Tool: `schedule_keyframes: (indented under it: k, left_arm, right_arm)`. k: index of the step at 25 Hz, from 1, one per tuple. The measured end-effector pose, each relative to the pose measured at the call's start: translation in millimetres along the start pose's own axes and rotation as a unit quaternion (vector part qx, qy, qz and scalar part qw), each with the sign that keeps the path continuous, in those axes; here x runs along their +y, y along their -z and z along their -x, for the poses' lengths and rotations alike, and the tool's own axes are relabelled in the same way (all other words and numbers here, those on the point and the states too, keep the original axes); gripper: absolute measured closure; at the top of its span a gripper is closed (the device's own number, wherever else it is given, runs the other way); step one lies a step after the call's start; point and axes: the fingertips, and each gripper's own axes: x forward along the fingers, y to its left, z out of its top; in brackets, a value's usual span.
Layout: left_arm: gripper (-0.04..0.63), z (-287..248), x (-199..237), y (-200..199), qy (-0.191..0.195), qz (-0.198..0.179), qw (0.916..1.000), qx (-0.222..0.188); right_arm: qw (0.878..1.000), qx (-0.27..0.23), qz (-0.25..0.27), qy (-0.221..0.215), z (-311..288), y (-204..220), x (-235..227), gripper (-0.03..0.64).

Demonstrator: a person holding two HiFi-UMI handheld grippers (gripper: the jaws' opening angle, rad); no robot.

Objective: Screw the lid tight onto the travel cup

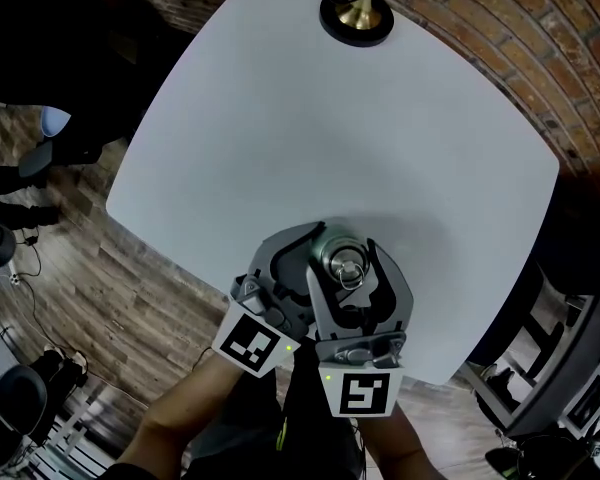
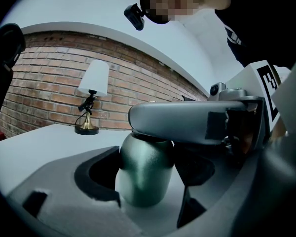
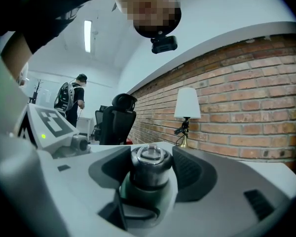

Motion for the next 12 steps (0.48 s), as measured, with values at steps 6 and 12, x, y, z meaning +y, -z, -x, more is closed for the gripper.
schedule_keyframes:
  k: [6,12]
  left_arm:
    - [0.253,2,-2,-8,-0.002,-0.003,1.0,0.001]
    - [0.253,1,-1,0,-0.003,-0.004,1.0,-0.001]
  right_arm:
    - [1.0,-0.007,-0.001,-0.001,2,-9,0,0.35]
    - [0.999,0.017,0.019,-0.039,-1,5,7,0.348]
